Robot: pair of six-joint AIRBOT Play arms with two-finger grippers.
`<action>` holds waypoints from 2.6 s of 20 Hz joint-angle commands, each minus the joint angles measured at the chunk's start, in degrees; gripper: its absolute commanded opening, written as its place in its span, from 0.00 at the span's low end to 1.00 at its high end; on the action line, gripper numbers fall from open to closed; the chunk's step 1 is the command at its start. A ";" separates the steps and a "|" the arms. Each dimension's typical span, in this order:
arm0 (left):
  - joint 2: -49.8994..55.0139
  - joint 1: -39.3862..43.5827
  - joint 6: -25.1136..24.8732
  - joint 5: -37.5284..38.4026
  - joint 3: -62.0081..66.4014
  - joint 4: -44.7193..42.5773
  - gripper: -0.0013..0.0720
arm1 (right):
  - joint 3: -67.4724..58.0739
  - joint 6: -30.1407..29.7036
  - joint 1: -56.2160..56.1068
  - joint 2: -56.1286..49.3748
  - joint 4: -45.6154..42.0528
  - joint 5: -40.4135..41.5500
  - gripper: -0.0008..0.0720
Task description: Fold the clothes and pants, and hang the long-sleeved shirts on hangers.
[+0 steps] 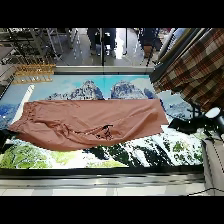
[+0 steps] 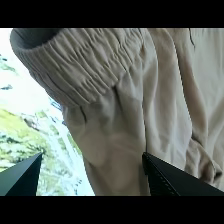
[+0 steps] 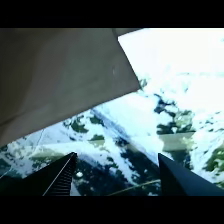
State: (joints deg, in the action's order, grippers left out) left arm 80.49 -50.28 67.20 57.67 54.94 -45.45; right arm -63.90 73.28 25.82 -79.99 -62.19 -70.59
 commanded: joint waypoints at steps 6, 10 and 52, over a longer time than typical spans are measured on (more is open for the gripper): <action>3.06 3.78 -0.33 -7.19 -0.90 1.16 0.96 | 10.36 -2.47 2.60 -2.60 14.99 10.62 0.79; 6.19 4.50 1.84 -7.39 -0.87 1.88 0.50 | 10.21 -2.47 -0.46 -7.61 18.71 17.27 0.79; 4.46 -4.90 2.54 16.59 11.74 -24.30 0.89 | -6.56 3.34 3.98 -10.91 -0.11 -2.51 0.64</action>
State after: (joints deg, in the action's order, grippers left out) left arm 86.28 -51.51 65.56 73.78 66.70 -70.39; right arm -77.93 82.61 25.78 -94.65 -65.95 -65.54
